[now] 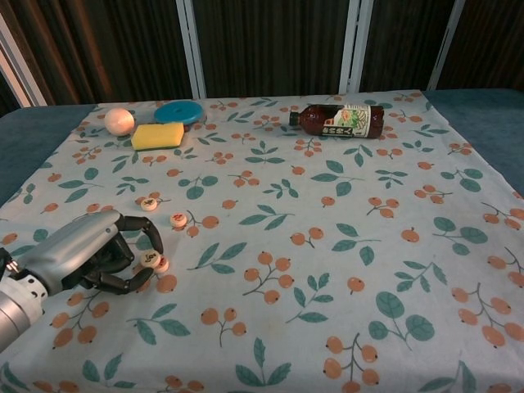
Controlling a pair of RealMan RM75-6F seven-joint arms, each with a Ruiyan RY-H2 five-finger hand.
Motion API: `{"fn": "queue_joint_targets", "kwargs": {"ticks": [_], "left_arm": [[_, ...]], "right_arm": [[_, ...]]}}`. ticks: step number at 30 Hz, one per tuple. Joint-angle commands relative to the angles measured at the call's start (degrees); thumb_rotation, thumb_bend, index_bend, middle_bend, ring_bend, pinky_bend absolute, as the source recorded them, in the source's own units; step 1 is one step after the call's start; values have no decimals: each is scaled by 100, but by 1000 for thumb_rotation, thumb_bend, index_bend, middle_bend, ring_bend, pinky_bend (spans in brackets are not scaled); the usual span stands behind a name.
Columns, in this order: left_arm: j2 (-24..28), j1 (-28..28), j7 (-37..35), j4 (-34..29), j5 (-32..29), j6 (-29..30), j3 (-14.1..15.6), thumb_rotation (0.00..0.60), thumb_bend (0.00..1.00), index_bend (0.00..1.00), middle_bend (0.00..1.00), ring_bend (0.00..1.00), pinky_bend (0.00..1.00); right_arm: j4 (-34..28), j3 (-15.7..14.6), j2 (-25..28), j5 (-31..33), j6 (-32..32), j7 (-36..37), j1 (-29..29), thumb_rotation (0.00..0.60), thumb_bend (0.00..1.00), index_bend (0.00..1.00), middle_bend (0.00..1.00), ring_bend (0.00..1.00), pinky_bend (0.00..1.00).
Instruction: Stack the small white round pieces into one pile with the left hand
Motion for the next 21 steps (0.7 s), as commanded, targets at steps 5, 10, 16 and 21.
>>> {"fn": "queue_joint_targets", "kwargs": {"ticks": [5,10,16,21], "left_arm": [[-55,-33,-3,47,-12,-16,-16,600,420,489,1000,1000,1000],[-94,-68,24,77,-55,-46,-54,600,420,483,1000,1000,1000],[-79,-88,51,85,-92,-86,-58,600,419,449,1000,1000,1000],[-39,-101,38,61,-90,-112,-42,600,415,390,1000,1000,1000]], "right_arm": [[-3,0,1,3,-10,-2,3,600,70,0,0,0,0],[-8,1,0,7,-16,-4,6,600,70,0,0,0,0],[-6,6,0,12,-15,-5,7,600,70,0,0,0,0],[-8,5,0,11,-7,-6,1,600,70,0,0,0,0]]}}
